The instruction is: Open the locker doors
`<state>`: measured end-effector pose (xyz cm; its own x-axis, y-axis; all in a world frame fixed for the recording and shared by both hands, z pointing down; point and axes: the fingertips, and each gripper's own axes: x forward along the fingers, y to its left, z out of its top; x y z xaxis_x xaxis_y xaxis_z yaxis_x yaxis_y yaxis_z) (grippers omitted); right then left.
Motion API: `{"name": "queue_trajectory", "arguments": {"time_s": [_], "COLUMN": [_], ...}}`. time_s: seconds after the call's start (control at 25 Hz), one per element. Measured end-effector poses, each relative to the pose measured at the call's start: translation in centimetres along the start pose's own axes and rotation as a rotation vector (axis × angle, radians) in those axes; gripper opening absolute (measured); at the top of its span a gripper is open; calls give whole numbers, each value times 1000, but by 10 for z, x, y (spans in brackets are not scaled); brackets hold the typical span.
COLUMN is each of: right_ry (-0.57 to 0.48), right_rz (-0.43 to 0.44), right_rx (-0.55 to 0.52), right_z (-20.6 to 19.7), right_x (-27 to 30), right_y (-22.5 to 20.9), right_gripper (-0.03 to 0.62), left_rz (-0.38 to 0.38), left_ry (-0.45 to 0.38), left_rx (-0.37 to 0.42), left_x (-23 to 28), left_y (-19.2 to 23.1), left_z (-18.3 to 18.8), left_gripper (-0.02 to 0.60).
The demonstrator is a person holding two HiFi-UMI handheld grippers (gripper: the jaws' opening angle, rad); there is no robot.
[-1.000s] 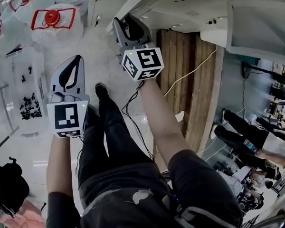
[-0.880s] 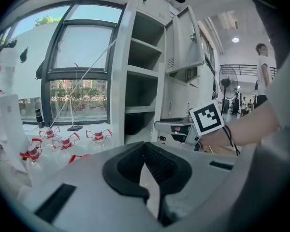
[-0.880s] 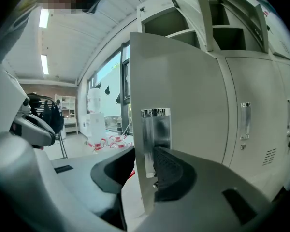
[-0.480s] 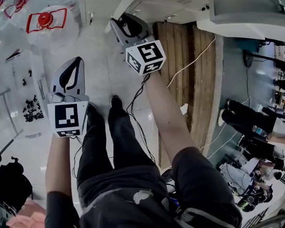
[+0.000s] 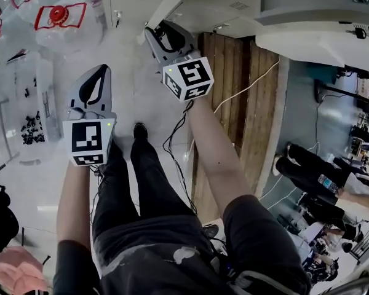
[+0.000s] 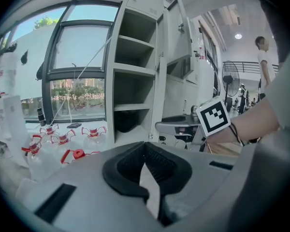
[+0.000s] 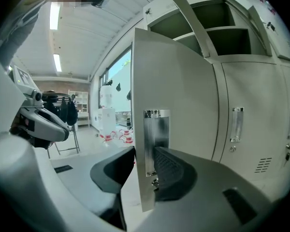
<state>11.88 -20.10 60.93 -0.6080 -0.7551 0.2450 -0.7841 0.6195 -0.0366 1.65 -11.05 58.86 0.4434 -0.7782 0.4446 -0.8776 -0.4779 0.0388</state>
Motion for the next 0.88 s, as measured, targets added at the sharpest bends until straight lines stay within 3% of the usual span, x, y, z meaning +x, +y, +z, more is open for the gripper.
{"name": "queue_trajectory", "arguments": {"time_s": [0.88], "right_ry": [35], "right_rz": [-6], "right_rx": [13], "right_z": [-17], "right_x": [-51], "right_y": [-22], "right_gripper": [153], "left_rz": [18], "left_ry": [-8], "left_rx": [-1], "left_x": [-10], "left_y": [-58], "left_z": [14], "left_gripper": [9]}}
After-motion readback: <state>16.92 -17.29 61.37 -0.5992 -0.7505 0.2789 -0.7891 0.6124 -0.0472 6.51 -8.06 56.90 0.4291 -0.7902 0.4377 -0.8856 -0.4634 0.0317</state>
